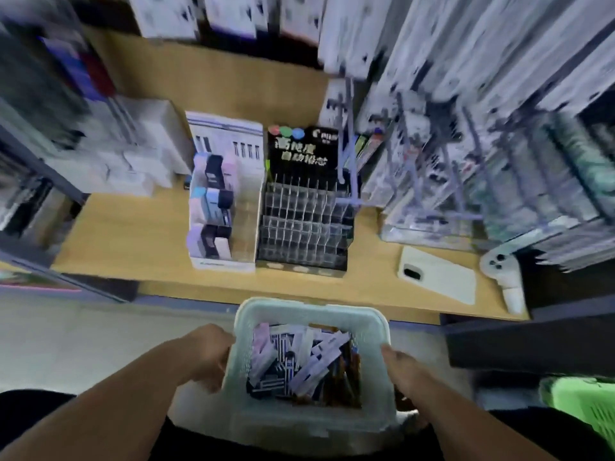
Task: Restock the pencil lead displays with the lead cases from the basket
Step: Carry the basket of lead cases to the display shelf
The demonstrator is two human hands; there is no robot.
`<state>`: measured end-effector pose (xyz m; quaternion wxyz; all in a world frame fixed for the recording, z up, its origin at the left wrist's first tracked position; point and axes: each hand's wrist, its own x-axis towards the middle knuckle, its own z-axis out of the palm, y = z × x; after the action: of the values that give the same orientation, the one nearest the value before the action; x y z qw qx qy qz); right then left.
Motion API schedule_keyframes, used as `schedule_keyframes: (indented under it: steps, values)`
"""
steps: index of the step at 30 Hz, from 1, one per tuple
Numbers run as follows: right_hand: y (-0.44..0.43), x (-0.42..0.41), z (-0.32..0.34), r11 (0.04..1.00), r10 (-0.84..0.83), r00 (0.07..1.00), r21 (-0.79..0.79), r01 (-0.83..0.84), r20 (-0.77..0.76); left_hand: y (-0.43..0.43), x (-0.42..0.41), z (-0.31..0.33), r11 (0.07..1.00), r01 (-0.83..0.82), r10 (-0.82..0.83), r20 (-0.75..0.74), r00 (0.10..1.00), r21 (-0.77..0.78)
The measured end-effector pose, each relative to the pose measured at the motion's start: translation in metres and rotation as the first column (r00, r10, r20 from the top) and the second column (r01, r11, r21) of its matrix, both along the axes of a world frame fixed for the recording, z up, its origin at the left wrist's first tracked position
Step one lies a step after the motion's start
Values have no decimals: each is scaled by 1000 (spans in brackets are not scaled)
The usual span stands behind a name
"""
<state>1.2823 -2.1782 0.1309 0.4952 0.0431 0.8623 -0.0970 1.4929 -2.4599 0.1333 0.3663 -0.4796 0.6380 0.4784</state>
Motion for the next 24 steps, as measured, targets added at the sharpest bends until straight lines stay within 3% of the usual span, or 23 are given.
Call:
schedule_keyframes:
  steps: [2, 4, 7, 12, 16, 19, 24]
  values:
    - [-1, -2, -35, 998, -69, 992, 22, 67, 109, -4, -9, -28, 968, 246, -242, 68, 968, -58]
    - [1, -6, -66, 989, -148, 975, 18, 147, 167, 0, -13, -53, 933, 307, -299, 73, 952, -188]
    - [-3, -7, -101, 977, -204, 963, -28, 212, 176, 5, -15, -91, 946, 193, -171, 105, 980, -260]
    - [-7, 1, -133, 970, -235, 968, -49, 240, 82, 18, -24, -107, 951, 213, -200, 79, 976, -225]
    - [-8, 2, -151, 991, -107, 994, -87, 106, -5, 14, -24, -119, 975, -58, 73, 66, 995, -213]
    - [-12, 2, -150, 992, -88, 996, -88, 86, -18, 14, -16, -133, 967, -162, 168, 16, 986, -196]
    - [-8, 15, -117, 994, -109, 982, -12, 113, 156, 32, -2, -126, 957, -280, 286, 82, 955, -81]
